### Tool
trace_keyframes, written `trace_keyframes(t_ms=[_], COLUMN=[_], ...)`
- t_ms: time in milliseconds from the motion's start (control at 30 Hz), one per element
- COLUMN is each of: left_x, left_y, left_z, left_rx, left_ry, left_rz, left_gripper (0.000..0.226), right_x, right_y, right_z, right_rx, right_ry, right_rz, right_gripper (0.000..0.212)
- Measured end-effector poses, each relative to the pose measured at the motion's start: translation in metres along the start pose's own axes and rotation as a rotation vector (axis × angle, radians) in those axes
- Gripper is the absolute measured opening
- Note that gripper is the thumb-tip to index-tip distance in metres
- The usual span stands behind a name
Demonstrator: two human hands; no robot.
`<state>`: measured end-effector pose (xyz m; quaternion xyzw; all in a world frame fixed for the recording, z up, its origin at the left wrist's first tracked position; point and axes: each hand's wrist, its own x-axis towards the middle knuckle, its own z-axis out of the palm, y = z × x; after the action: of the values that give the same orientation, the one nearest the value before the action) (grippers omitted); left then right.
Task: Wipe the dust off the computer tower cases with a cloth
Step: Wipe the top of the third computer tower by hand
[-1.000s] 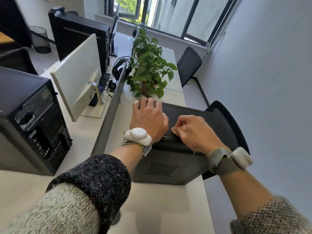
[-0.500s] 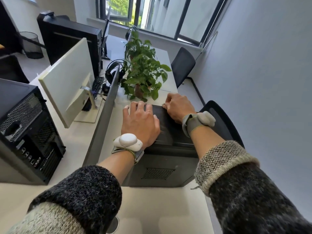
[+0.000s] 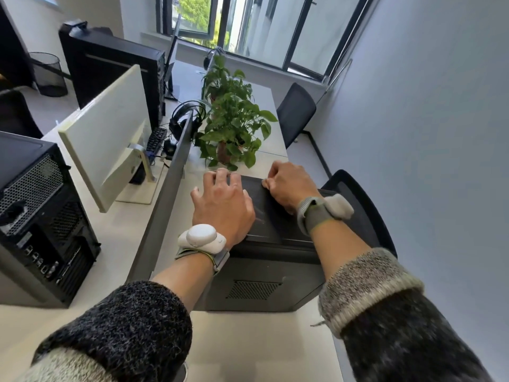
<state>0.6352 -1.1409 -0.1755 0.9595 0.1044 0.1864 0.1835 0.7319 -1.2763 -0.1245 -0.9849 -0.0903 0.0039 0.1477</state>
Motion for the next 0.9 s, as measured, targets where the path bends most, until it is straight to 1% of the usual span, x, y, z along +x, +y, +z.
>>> trace_keyframes(t_ms=[133,200,267,333,433,533,700,833,900], left_x=[-0.002,-0.003,-0.001,0.0,0.001,0.001,0.0,0.0,0.001], left_y=[0.0,0.001,0.0,-0.001,0.001,0.0,0.002,0.004,0.002], left_z=[-0.002,-0.003,-0.003,-0.002,-0.001,-0.002,-0.003,-0.004,-0.004], left_rx=[-0.012,-0.018,-0.037,-0.053,-0.065,-0.064,-0.042,-0.056,-0.058], left_ry=[-0.021,-0.024,-0.018,-0.018,-0.027,-0.028,-0.029,-0.026,-0.023], left_rz=[-0.007,-0.009,-0.017,-0.017,-0.022,-0.024,-0.026,-0.02,-0.027], left_gripper=[0.036,0.035,0.034,0.035,0.035,0.036,0.036,0.035,0.035], right_x=[0.008,-0.001,-0.013,-0.025,-0.021,-0.001,0.012,-0.003,-0.015], right_y=[-0.012,-0.01,-0.004,-0.001,-0.006,-0.019,-0.028,-0.022,-0.021], right_z=[0.005,0.0,-0.002,-0.003,-0.005,-0.004,0.009,0.007,0.007], right_rx=[-0.043,-0.005,0.011,-0.032,-0.145,-0.2,-0.129,-0.065,-0.028], right_ry=[0.003,0.006,-0.043,-0.093,-0.111,-0.067,0.022,0.071,0.054], right_rz=[0.0,-0.013,-0.044,-0.067,-0.078,-0.077,-0.007,-0.041,-0.054], right_gripper=[0.014,0.013,0.012,0.012,0.012,0.017,0.027,0.019,0.016])
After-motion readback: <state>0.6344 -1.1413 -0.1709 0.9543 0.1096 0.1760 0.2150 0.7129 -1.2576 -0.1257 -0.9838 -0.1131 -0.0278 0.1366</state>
